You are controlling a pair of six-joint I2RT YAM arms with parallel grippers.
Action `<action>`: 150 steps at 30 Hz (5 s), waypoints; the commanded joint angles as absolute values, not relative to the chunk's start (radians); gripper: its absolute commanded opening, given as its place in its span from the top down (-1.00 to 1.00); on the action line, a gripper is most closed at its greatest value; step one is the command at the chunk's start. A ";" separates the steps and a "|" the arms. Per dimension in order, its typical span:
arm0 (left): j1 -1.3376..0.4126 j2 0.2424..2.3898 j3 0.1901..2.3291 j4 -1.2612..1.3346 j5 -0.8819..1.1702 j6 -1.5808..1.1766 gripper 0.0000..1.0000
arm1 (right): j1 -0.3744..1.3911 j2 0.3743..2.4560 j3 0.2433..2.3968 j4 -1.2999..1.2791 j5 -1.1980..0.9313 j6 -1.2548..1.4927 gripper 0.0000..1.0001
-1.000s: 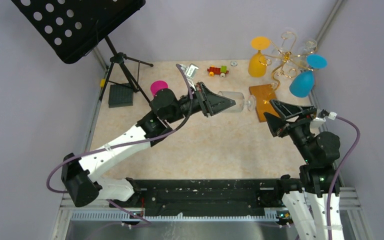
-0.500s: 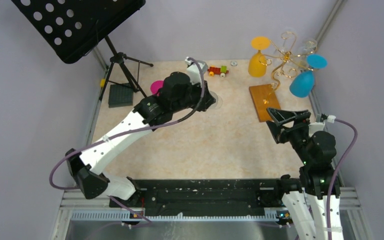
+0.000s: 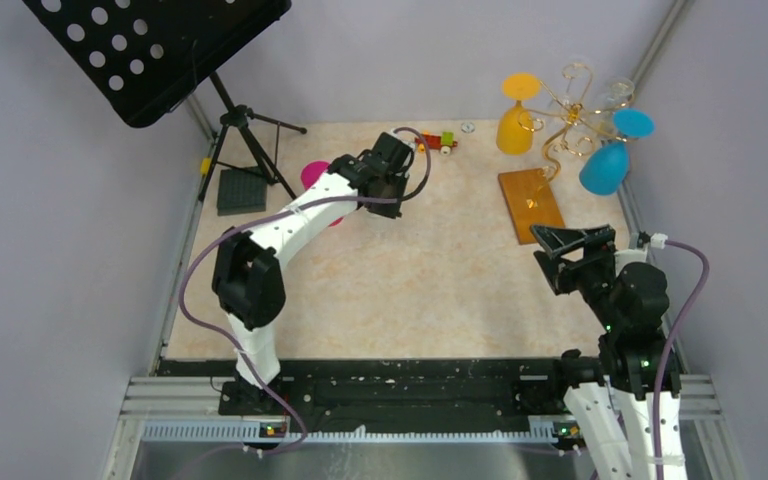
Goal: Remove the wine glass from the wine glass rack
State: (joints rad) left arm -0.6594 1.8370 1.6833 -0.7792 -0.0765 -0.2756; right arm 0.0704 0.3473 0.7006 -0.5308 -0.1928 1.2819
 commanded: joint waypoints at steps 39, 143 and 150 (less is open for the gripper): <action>-0.488 2.074 1.871 -0.696 -0.191 -0.170 0.94 | 0.078 0.331 0.678 -0.553 -0.208 1.279 -0.53; -0.448 1.124 1.241 -0.502 0.290 -0.342 -0.90 | -0.020 1.783 1.987 -0.488 -0.198 0.695 0.33; -0.448 1.119 1.235 -0.503 0.291 -0.342 -0.91 | -0.035 1.767 1.946 -0.431 -0.217 0.718 0.49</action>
State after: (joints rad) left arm -0.4477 1.1500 1.2392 -0.5480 0.2729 -0.3389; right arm -0.0212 1.8057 1.9594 -0.5137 -0.1970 0.7021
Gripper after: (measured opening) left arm 0.952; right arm 0.295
